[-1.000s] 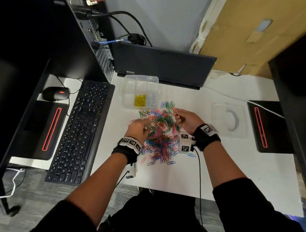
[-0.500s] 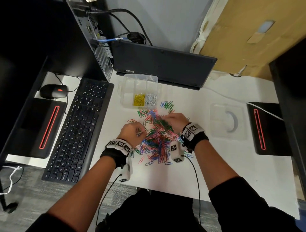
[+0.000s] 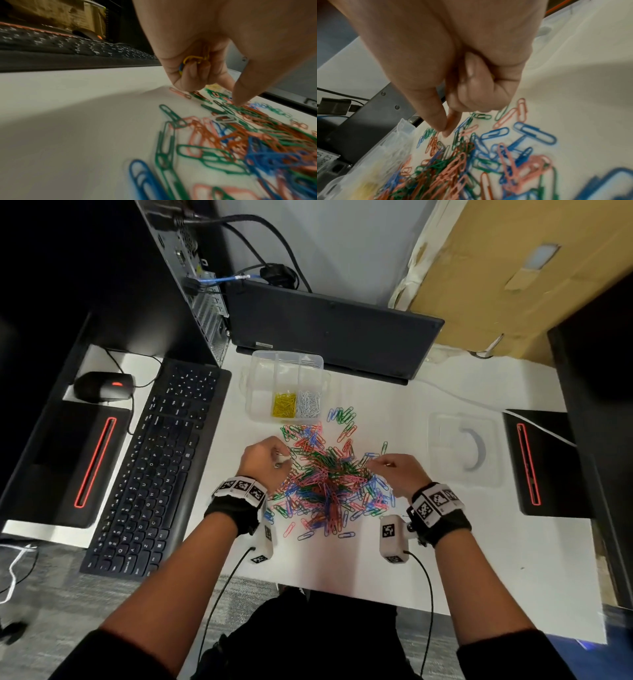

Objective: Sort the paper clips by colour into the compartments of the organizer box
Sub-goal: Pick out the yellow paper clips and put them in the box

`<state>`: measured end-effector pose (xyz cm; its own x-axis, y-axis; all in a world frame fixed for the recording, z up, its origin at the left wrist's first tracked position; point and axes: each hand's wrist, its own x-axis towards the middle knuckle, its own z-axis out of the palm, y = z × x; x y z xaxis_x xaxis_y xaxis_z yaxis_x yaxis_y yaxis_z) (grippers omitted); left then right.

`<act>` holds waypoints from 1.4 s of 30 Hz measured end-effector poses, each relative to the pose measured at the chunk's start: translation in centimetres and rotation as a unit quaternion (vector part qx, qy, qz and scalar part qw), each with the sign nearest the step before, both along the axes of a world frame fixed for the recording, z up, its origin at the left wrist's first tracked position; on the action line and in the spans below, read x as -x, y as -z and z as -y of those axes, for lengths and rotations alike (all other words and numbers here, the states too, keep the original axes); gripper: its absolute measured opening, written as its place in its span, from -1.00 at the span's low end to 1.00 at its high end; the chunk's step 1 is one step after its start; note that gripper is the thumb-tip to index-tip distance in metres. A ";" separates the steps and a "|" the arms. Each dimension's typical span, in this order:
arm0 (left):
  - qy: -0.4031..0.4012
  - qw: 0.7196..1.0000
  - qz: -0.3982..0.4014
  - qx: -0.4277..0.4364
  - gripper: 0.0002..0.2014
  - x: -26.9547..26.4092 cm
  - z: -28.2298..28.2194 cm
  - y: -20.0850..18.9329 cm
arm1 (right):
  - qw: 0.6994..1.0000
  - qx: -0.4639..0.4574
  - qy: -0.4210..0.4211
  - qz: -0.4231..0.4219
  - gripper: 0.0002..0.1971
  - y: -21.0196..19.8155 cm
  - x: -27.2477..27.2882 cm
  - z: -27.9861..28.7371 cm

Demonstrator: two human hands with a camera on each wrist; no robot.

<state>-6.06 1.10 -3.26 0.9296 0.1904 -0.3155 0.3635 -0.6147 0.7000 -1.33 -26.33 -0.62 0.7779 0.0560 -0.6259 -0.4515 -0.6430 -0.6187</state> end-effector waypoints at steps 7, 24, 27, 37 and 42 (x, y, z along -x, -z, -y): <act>-0.001 0.998 -0.031 -0.062 -0.83 1.3 -0.9 -0.2 | 0.979 0.197 0.005 0.058 -0.74 1.3 2.7 1.5; 0.063 0.994 0.022 -0.091 -0.91 2.8 -0.3 -0.5 | 0.990 0.074 -0.039 0.111 -0.87 2.4 6.7 -0.2; 0.090 0.989 0.043 -0.112 -0.94 2.4 -0.1 -0.7 | 0.989 0.062 -0.041 0.125 -0.90 2.5 7.6 -0.3; -0.012 0.999 0.037 0.026 -0.92 3.3 -1.3 0.4 | 0.971 -0.058 -0.226 0.060 -0.89 2.1 10.1 -6.6; -0.065 0.994 0.024 0.087 -0.90 4.1 -2.7 -0.1 | 0.979 -0.094 -0.180 -0.002 -0.88 3.1 8.4 -9.2</act>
<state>-10.16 3.80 -3.18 0.9155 0.2554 -0.3108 0.3958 -0.4332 0.8098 -9.73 -17.14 -3.68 0.6839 0.4412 -0.5810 -0.2190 -0.6355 -0.7404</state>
